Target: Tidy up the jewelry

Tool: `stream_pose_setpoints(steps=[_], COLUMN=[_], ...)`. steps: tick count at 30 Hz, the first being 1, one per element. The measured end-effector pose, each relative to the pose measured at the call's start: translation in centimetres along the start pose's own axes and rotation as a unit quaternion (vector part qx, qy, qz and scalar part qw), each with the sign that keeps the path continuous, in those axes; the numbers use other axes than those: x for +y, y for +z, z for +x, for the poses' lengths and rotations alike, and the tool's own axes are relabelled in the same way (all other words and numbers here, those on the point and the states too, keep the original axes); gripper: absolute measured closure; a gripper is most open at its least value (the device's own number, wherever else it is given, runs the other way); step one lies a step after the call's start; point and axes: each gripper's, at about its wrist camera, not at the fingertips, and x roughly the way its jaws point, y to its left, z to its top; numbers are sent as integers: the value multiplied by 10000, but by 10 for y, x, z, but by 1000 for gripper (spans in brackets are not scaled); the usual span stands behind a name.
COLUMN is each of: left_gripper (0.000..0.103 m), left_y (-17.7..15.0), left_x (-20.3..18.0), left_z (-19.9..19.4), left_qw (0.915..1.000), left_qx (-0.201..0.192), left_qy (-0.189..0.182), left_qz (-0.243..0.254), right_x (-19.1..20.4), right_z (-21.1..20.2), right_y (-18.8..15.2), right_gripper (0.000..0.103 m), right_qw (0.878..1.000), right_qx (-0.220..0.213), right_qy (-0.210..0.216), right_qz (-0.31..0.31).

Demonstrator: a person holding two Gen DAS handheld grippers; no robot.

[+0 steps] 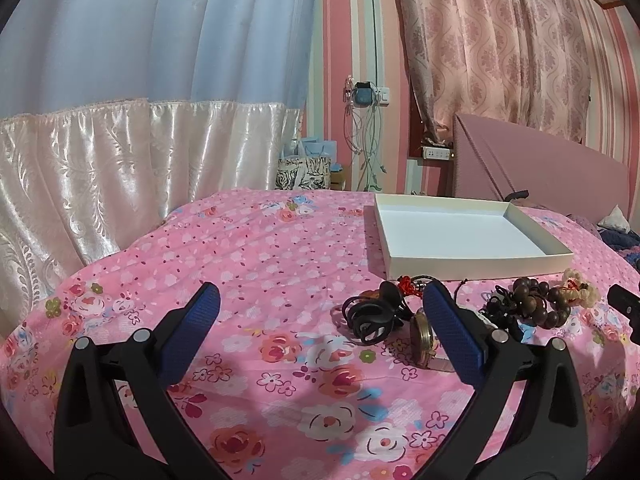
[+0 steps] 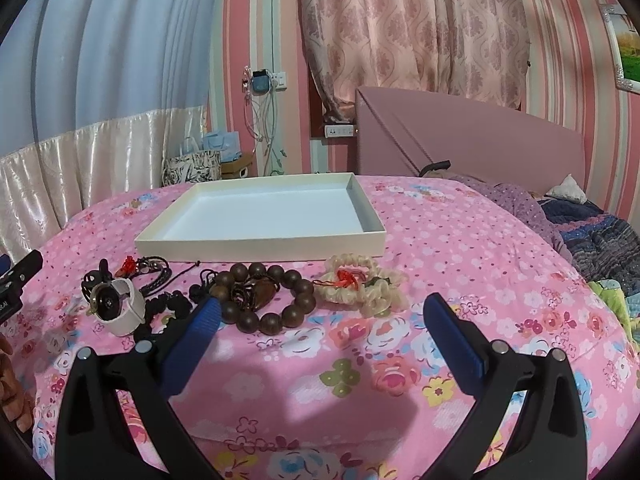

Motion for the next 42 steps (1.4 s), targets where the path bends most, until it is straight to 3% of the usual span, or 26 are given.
stream_pose_setpoints(steps=[26, 31, 34, 42], left_gripper=[3, 5, 11, 45], left_y=[0, 2, 1, -4], left_x=[-1, -10, -19, -46], left_z=[-9, -3, 1, 25], left_qw=[9998, 9985, 9972, 9889], left_qx=[-28, 181, 416, 1170], left_qy=[-180, -455, -512, -841], left_qz=[123, 256, 352, 363], right_x=[1, 2, 1, -13], right_z=[1, 4, 4, 9], right_y=[-4, -2, 1, 13], right_gripper=[2, 2, 2, 3], right_qw=[9999, 9997, 9996, 9993], right_qx=[106, 216, 246, 350], right_qy=[-69, -36, -17, 127], right_qz=[-57, -89, -149, -28])
